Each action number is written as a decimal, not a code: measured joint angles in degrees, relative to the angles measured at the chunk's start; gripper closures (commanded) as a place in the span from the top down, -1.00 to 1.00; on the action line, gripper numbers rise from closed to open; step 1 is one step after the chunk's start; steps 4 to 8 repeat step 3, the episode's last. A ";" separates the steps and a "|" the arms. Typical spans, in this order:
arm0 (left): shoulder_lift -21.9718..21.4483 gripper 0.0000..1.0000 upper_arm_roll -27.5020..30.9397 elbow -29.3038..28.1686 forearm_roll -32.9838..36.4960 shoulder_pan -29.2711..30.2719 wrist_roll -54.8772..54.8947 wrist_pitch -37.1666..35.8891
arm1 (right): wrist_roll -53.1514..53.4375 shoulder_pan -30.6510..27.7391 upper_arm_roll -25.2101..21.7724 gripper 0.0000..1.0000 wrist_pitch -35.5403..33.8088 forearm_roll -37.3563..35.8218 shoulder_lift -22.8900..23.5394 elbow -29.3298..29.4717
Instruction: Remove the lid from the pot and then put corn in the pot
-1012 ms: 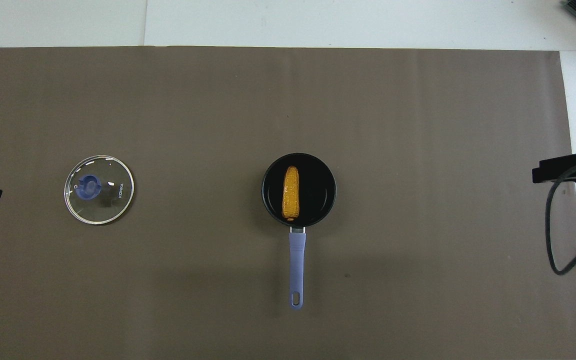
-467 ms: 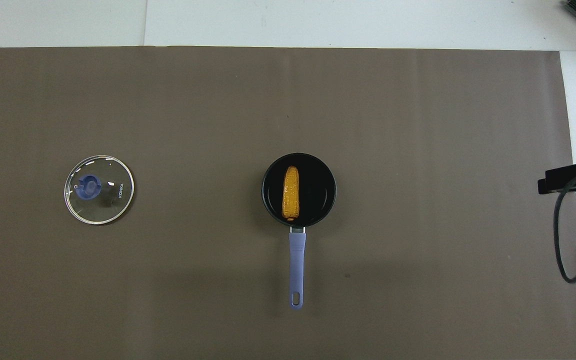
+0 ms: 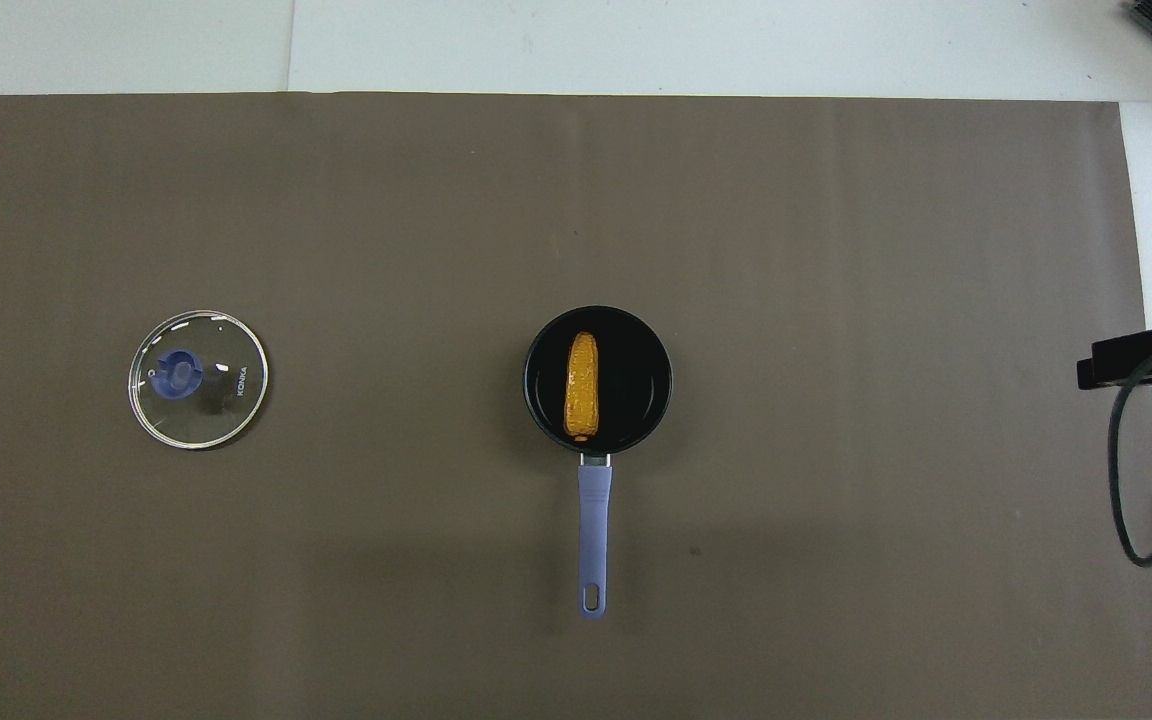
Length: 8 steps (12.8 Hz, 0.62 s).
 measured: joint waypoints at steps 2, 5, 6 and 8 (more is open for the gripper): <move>0.00 1.00 -0.01 0.00 0.00 0.00 0.00 0.00 | -2.15 -0.32 -0.12 1.00 0.00 0.00 0.00 0.00; 0.00 1.00 -0.02 0.00 0.00 0.00 0.00 0.00 | -2.36 -0.28 -0.12 1.00 0.00 0.02 0.00 0.00; 0.00 1.00 -0.02 0.00 0.00 0.00 0.00 0.00 | -2.36 -0.28 -0.12 1.00 0.00 0.02 0.00 0.00; 0.00 1.00 -0.02 0.00 0.00 0.00 0.00 0.00 | -2.36 -0.28 -0.12 1.00 0.00 0.02 0.00 0.00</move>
